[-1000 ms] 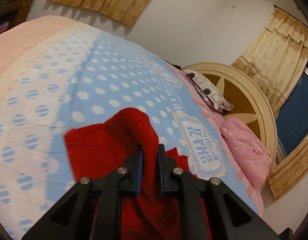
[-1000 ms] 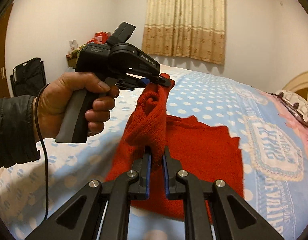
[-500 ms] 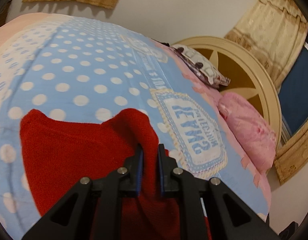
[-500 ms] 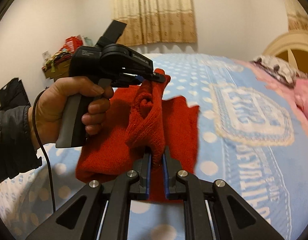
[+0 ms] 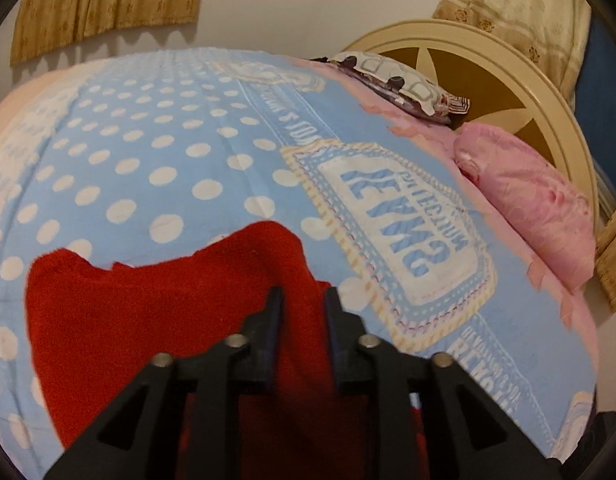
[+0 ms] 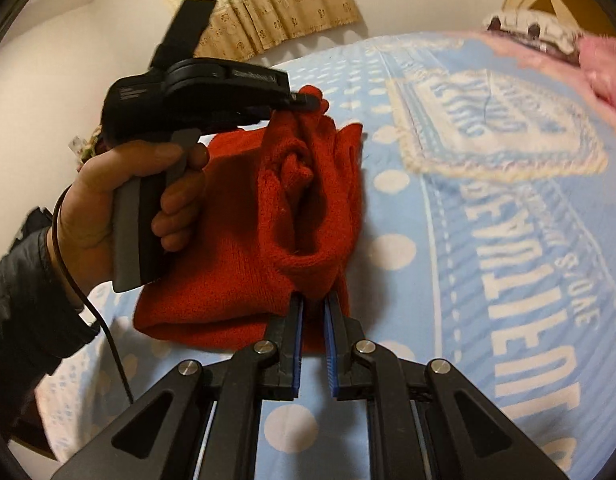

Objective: Fold small clothes
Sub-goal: 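Lift the gripped edge with both tools and fold the cardigan over again, then open both tools and release the folded cardigan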

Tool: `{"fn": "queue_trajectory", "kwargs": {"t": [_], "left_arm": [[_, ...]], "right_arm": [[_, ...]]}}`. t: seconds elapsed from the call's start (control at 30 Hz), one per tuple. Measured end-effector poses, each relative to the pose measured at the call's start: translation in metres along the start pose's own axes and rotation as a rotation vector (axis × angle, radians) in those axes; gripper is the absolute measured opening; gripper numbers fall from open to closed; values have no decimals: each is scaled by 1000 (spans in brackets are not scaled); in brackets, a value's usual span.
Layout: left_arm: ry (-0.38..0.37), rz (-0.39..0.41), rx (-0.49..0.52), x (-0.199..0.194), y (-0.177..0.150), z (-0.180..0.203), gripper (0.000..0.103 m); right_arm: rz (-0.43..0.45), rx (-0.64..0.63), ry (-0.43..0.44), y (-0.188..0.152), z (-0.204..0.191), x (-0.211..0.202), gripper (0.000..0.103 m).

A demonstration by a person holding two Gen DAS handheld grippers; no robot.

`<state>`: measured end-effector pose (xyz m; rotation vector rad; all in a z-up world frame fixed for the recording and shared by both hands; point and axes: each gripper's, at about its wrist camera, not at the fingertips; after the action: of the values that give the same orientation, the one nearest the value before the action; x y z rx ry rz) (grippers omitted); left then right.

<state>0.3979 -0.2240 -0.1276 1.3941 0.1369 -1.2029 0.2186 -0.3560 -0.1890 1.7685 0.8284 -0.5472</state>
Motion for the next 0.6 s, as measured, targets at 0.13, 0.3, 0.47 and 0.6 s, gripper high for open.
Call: {"fn": "queue_trajectory", "kwargs": {"t": [0.13,0.3,0.47,0.6], "left_arm": [[5,63,26,-29,-4,4,60],[71,76,55,-60,-28,-4,67],[125,103,77,-96,-80,-13,70],[161,117,118,-107,-114,-10,81]], "right_arm": [[-4,17,33,-5,5,-1,10],[31,23,47,-6,6,-13,10],[172,-21,-7,-2,0,-43,11],[186,-16,47,12,-9,-48,75]]}}
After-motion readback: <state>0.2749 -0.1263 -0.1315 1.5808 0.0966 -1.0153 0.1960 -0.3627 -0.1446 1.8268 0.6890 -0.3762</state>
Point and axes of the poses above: each gripper's, at about its wrist camera, not at the fingertips, and x roughly the way its jaws point, z to its right, y to its top, and after that the axes turned 1 degree about x, right-handed
